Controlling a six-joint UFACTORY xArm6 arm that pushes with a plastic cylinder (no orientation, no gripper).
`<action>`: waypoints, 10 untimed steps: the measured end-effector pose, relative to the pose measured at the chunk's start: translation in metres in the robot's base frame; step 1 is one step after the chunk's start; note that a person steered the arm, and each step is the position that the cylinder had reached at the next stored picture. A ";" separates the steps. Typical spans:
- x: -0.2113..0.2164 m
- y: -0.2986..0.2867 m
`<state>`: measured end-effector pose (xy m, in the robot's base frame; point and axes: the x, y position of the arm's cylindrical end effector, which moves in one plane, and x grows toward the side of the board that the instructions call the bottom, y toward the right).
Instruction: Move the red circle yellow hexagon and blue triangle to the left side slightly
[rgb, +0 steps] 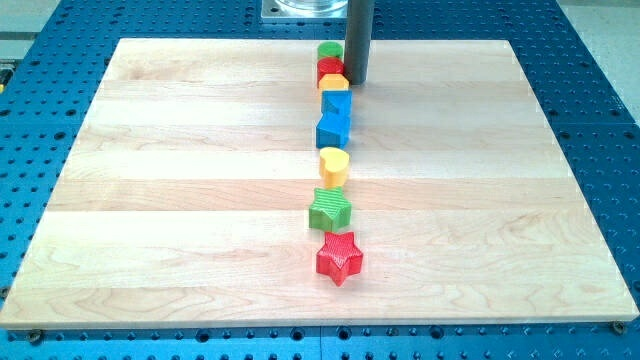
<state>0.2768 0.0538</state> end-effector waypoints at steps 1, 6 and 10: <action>0.009 0.000; 0.056 -0.007; 0.070 0.032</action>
<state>0.3470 0.0857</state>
